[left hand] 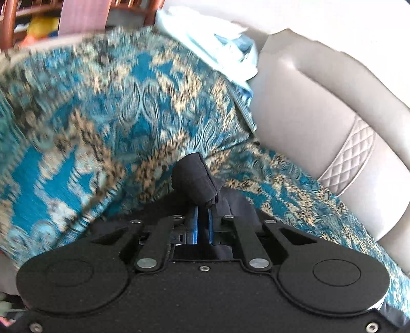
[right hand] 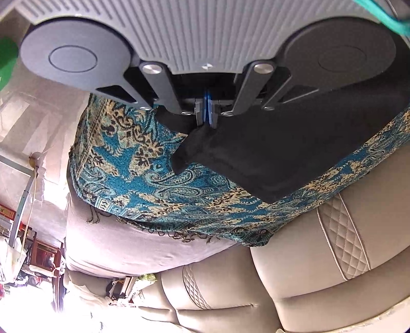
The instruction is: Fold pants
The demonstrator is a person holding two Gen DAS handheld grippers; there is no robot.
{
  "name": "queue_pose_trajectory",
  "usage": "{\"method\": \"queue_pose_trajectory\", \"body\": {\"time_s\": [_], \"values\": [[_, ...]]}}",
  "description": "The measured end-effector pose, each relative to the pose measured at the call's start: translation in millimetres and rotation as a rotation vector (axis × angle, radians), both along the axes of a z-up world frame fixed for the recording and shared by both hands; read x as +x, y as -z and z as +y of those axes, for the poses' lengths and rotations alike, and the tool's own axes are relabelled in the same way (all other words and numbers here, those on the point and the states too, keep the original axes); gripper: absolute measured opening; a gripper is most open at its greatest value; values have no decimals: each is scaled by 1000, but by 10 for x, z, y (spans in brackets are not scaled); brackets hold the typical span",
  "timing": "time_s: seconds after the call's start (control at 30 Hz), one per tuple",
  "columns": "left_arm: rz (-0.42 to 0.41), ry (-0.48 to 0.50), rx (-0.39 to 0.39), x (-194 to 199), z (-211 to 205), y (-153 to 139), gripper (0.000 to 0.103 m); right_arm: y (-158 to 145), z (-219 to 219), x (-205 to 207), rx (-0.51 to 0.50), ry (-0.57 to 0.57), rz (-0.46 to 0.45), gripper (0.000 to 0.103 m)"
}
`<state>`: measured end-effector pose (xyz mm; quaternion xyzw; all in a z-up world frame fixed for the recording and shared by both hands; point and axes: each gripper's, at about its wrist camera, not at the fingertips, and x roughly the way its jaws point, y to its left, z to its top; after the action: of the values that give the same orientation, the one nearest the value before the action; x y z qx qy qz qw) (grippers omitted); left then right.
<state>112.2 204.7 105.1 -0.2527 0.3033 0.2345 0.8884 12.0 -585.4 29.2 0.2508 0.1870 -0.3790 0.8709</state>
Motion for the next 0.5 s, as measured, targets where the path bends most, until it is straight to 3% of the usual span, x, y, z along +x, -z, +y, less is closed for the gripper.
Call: {"method": "queue_pose_trajectory", "body": {"time_s": [0.17,0.5], "values": [[28,12,44,-242,-15,-60,7,-7,-5,-113,21,-1,-12,4],[152,-33,43,-373,16,403,7,57,-11,-175,18,-12,18,4]]}}
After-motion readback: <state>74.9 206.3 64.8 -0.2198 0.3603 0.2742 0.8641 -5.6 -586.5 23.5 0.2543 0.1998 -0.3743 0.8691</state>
